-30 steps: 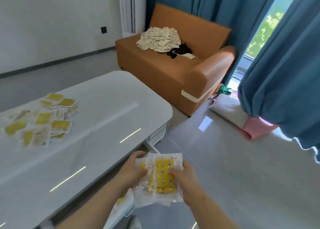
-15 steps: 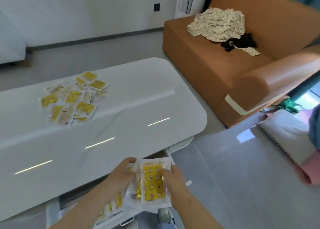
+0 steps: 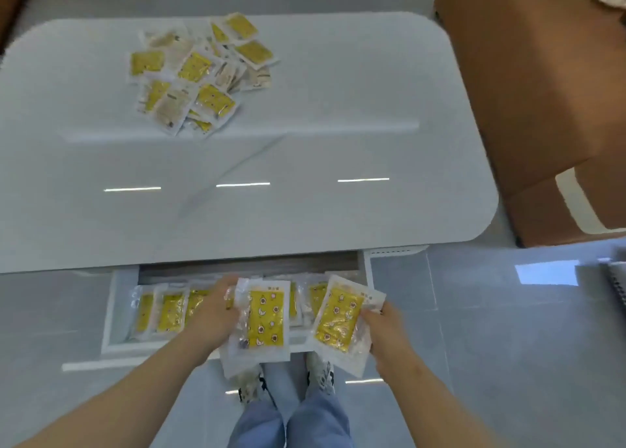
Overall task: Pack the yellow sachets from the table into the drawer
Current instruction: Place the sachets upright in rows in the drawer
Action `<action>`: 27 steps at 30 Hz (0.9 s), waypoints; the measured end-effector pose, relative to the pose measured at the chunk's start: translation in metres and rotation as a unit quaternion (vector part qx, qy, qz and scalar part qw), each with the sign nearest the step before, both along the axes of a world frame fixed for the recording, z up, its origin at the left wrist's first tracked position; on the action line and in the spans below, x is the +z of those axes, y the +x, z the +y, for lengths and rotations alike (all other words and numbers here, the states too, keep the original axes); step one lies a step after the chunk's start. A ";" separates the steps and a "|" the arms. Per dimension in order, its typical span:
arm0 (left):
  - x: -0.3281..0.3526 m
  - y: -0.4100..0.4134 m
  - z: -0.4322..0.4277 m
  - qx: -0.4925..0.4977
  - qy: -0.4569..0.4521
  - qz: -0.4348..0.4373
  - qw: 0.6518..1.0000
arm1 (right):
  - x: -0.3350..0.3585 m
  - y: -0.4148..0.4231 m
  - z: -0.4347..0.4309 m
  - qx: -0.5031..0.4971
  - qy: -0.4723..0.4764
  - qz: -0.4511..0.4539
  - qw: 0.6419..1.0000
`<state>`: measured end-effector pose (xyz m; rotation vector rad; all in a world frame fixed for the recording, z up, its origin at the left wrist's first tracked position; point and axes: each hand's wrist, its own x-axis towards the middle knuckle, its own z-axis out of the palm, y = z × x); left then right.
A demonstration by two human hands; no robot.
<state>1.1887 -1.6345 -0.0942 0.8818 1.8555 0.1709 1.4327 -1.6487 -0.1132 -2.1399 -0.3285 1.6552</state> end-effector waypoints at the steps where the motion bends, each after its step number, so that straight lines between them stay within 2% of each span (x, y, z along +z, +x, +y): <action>1: -0.014 -0.009 -0.004 0.016 0.006 0.029 0.999 | -0.014 0.000 0.002 0.007 -0.004 -0.014 1.000; 6: -0.080 -0.034 -0.006 0.015 -0.005 0.092 0.996 | -0.078 -0.004 0.018 0.038 -0.019 -0.071 0.997; 12: -0.150 -0.037 0.015 -0.002 0.012 0.095 0.995 | -0.141 -0.021 0.046 0.140 0.004 -0.109 0.984; 16: -0.185 -0.034 0.022 -0.053 0.012 0.080 0.995 | -0.178 -0.029 0.052 0.248 -0.032 -0.115 0.961; 19: -0.198 -0.028 0.024 -0.056 -0.004 0.071 0.996 | -0.195 -0.028 0.050 0.270 -0.064 -0.149 0.949; 21: -0.200 -0.024 0.025 -0.071 -0.013 0.065 0.995 | -0.196 -0.030 0.048 0.310 -0.095 -0.229 0.918; 23: -0.201 -0.024 0.026 -0.070 -0.021 0.054 0.996 | -0.186 -0.038 0.046 0.415 -0.086 -0.305 0.853; 25: -0.202 -0.026 0.026 -0.072 -0.023 0.038 0.996 | -0.173 -0.055 0.049 0.488 -0.013 -0.293 0.822; 27: -0.200 -0.029 0.027 -0.081 -0.017 0.015 0.996 | -0.165 -0.078 0.055 0.542 0.044 -0.227 0.808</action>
